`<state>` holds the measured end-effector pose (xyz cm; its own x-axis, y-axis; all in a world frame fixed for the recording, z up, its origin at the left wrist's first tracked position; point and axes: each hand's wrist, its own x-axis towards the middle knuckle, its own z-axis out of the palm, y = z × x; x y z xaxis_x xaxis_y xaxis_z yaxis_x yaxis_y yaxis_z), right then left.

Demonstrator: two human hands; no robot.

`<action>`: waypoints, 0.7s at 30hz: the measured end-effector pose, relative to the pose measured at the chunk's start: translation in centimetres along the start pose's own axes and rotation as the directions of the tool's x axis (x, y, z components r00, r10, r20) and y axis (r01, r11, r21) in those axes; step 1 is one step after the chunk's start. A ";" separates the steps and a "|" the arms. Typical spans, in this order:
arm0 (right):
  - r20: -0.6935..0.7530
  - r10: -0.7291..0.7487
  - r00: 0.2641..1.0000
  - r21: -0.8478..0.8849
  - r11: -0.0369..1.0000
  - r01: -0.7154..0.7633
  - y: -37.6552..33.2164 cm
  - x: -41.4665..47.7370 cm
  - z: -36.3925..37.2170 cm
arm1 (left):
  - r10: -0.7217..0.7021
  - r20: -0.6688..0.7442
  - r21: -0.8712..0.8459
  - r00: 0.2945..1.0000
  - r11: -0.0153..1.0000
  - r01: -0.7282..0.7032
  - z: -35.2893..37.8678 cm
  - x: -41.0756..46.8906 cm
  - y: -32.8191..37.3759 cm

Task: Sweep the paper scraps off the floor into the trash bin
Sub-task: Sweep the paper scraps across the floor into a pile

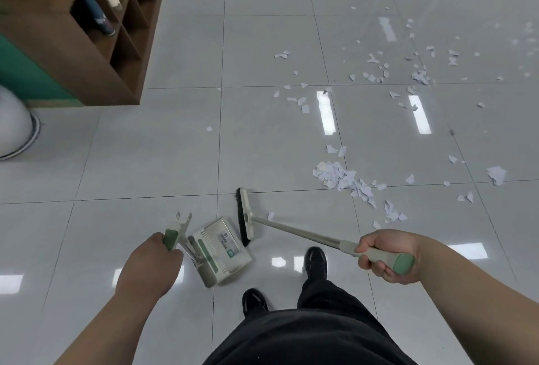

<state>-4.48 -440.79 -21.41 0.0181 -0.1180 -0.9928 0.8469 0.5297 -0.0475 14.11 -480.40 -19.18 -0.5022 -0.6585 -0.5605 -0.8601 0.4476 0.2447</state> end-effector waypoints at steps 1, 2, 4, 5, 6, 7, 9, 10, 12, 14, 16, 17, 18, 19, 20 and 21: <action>-0.013 -0.001 1.000 0.010 1.000 0.001 0.6 -0.1 -1.1 | 0.002 0.005 0.001 1.000 1.000 -0.002 0.5 -0.2 0.5; -0.025 -0.003 1.000 0.020 1.000 0.004 1.1 -0.2 -2.2 | 0.006 0.007 0.005 1.000 1.000 -0.006 0.9 -0.4 1.1; -0.040 -0.014 0.999 0.051 0.999 0.016 2.1 -0.3 -4.5 | 0.022 0.011 0.021 1.000 1.000 -0.022 1.9 -0.9 2.7; -0.044 -0.020 0.999 0.074 0.997 0.023 2.4 -0.3 -5.8 | 0.030 0.014 0.032 0.999 0.999 -0.030 2.3 -1.1 3.7; -0.043 -0.027 0.999 0.095 0.995 0.031 2.5 -0.4 -7.0 | 0.038 0.016 0.039 0.999 0.998 -0.039 2.6 -1.3 4.9; -0.042 -0.035 0.999 0.111 0.993 0.039 2.5 -0.5 -8.3 | 0.048 0.016 0.043 0.999 0.998 -0.049 2.9 -1.4 6.1; -0.046 -0.051 0.998 0.134 0.989 0.057 2.2 -0.9 -11.3 | 0.069 0.013 0.053 0.998 0.996 -0.070 3.5 -1.6 8.8; -0.050 -0.058 0.997 0.148 0.987 0.065 2.0 -1.1 -12.9 | 0.078 0.012 0.061 0.997 0.995 -0.079 3.8 -1.8 10.3; -0.049 -0.072 0.996 0.189 0.979 0.080 1.6 -1.2 -16.4 | 0.090 0.014 0.071 0.996 0.993 -0.091 4.5 -2.2 13.4; -0.051 -0.080 0.995 0.244 0.966 0.090 1.2 -1.2 -19.9 | 0.102 0.010 0.082 0.995 0.991 -0.102 5.4 -2.6 16.6; -0.058 -0.082 0.995 0.306 0.947 0.096 0.8 -1.4 -23.2 | 0.116 0.013 0.093 0.993 0.989 -0.117 6.4 -3.1 19.5; -0.059 -0.084 0.995 0.335 0.937 0.099 0.7 -1.6 -24.8 | 0.125 0.018 0.099 0.992 0.987 -0.127 6.9 -3.3 21.0; -0.064 -0.084 0.994 0.364 0.926 0.102 0.6 -1.8 -26.3 | 0.135 0.024 0.109 0.991 0.985 -0.137 7.4 -3.5 22.4; -0.069 -0.082 0.994 0.392 0.914 0.102 0.6 -2.0 -27.8 | 0.147 0.027 0.121 0.989 0.981 -0.149 7.9 -3.6 23.7; -0.072 -0.076 0.995 0.421 0.902 0.099 0.7 -2.2 -29.2 | 0.159 0.029 0.134 0.987 0.978 -0.161 8.2 -3.8 25.0; -0.072 -0.066 0.995 0.451 0.888 0.091 0.8 -2.5 -30.5 | 0.170 0.032 0.147 0.985 0.974 -0.173 8.6 -3.9 26.3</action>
<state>-20.06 -414.41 -22.27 -0.0759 -0.0915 -0.9929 0.9933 0.0806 -0.0833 -5.79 -460.87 -17.35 -0.6379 -0.5535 -0.5355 -0.7377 0.6388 0.2184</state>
